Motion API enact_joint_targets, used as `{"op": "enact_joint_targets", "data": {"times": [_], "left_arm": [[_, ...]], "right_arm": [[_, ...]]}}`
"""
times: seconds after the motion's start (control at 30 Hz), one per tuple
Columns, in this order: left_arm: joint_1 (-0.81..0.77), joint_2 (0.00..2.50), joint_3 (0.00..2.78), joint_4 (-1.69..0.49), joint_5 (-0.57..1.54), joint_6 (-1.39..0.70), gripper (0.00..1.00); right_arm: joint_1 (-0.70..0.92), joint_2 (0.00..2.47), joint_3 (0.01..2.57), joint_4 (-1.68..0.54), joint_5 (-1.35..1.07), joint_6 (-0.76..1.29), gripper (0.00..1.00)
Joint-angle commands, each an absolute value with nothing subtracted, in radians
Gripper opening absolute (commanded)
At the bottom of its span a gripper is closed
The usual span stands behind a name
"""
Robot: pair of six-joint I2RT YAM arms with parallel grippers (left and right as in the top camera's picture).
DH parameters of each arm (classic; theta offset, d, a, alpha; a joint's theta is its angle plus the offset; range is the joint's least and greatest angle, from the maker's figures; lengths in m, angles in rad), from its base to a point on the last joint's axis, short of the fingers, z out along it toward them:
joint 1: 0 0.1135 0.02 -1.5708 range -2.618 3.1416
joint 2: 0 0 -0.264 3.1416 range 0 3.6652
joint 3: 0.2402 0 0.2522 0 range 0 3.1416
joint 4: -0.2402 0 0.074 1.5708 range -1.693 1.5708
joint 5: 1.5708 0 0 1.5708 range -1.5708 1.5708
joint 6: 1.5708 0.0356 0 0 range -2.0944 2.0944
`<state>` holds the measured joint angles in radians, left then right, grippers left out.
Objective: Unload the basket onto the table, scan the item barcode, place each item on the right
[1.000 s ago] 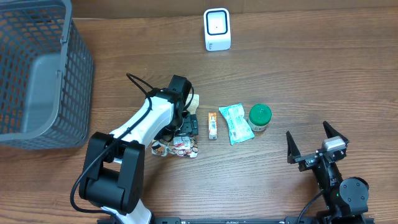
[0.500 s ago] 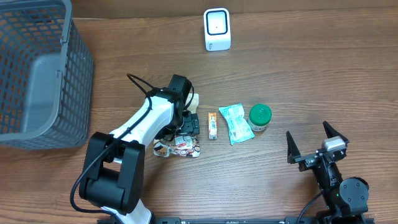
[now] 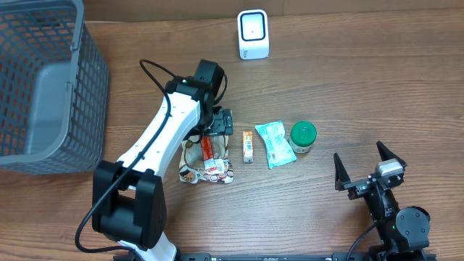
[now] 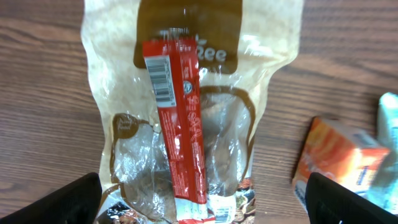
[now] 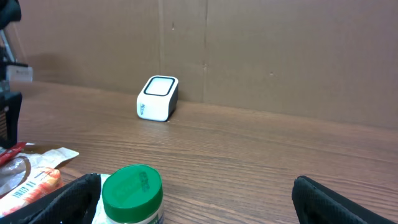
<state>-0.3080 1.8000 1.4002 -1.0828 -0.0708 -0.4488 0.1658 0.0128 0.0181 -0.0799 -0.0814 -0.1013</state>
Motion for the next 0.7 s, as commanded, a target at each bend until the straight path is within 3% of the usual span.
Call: {"op": "enact_joint_targets", "data": {"times": [0.0, 0.13, 0.67], "left_arm": [[-0.313, 1.788, 1.454, -1.097, -0.094, -0.443, 0.96], [-0.313, 1.787, 1.456, -1.109, -0.073, -0.453, 1.0], [-0.315, 1.79, 1.448, -1.118, -0.074, -0.452, 1.0]], "right_arm": [[0.165, 0.005, 0.008, -0.077, -0.084, -0.102, 1.0], [0.165, 0.005, 0.008, -0.077, -0.084, -0.102, 1.0], [0.165, 0.005, 0.008, -0.077, -0.084, -0.102, 1.0]]}}
